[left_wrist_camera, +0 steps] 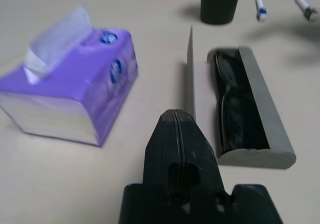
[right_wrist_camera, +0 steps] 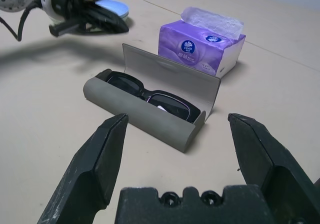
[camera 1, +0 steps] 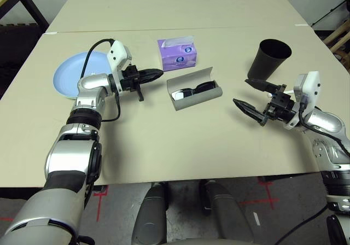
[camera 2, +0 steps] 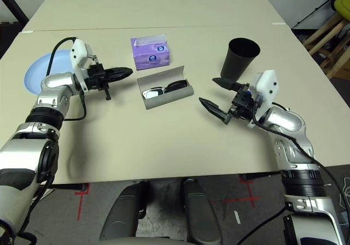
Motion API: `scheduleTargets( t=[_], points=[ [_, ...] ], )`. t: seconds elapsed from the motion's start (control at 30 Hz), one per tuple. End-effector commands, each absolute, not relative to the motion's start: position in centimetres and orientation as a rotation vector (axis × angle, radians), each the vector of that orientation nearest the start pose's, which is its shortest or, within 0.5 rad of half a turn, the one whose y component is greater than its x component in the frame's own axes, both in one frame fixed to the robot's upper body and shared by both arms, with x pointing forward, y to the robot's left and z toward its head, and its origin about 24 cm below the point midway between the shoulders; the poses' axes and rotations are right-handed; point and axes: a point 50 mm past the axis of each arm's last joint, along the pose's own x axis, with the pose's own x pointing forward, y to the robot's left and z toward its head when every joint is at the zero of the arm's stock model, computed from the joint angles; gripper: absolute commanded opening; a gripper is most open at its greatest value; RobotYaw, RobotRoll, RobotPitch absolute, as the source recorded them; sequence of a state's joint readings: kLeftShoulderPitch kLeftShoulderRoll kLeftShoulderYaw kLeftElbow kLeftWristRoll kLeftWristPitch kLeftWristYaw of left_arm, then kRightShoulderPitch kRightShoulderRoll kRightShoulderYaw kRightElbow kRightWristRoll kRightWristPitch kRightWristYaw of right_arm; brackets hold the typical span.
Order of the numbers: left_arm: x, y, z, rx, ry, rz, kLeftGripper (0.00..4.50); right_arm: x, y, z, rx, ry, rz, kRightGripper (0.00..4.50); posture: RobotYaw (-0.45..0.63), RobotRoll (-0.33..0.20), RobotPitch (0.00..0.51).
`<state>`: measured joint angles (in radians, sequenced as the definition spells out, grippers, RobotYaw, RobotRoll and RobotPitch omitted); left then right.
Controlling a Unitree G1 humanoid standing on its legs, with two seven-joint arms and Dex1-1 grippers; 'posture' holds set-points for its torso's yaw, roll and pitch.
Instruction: Organize and tidy the items on the table.
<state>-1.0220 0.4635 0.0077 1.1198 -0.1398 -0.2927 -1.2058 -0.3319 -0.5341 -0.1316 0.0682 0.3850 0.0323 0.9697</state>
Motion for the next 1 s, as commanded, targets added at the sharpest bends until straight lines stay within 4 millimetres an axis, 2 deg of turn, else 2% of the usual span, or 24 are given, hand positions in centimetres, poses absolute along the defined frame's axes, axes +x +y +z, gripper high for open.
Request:
scheduleTargets(
  t=[0.03, 0.33, 0.7, 1.0],
  points=[
    [38.5, 18.8, 16.2, 0.410, -0.011, -1.021, 0.04, 28.4, -21.6, 15.3, -0.257, -0.212, 0.885, 4.50, 0.02, 0.000, 0.227],
    [38.7, 18.2, 15.9, 0.470, -0.018, -0.989, 0.04, 28.0, -21.7, 15.4, -0.267, -0.209, 0.875, 4.50, 0.01, 0.000, 0.218],
    [38.3, 16.8, 16.0, 0.426, -0.079, -1.100, 0.04, 28.2, -21.8, 15.1, -0.259, -0.192, 0.877, 4.50, 0.01, 0.000, 0.213],
    [38.0, 16.4, 15.6, 0.422, -0.082, -1.149, 0.04, 28.0, -23.0, 14.1, -0.160, -0.188, 0.788, 4.50, 0.02, 0.000, 0.212]
  ],
)
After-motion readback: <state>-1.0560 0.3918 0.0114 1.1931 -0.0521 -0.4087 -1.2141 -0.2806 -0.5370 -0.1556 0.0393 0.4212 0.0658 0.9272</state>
